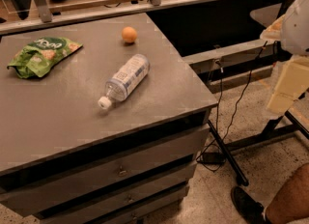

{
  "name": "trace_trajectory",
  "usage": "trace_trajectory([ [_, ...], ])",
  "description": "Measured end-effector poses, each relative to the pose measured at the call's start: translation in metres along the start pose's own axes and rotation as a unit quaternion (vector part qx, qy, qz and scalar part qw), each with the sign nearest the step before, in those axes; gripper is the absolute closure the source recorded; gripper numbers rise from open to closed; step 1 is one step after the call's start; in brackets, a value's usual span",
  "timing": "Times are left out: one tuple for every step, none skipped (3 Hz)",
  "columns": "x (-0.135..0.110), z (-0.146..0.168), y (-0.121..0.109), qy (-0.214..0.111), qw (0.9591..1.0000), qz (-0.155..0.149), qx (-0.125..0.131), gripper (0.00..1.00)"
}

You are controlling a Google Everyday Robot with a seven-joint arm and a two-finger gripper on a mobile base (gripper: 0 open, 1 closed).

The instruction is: Pick blue plastic bottle

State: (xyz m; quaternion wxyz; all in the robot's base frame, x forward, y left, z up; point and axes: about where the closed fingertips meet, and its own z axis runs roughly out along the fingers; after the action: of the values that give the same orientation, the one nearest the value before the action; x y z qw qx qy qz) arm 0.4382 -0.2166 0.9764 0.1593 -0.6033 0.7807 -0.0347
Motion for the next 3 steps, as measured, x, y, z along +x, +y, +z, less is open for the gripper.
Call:
trace_trajectory([
  [0.000, 0.000, 0.000, 0.000, 1.0000, 0.000, 0.000, 0.00],
  [-0.027, 0.003, 0.000, -0.014, 0.9988, -0.046, -0.006, 0.00],
  [-0.068, 0.019, -0.006, -0.019, 0.9888, -0.140, -0.048, 0.00],
])
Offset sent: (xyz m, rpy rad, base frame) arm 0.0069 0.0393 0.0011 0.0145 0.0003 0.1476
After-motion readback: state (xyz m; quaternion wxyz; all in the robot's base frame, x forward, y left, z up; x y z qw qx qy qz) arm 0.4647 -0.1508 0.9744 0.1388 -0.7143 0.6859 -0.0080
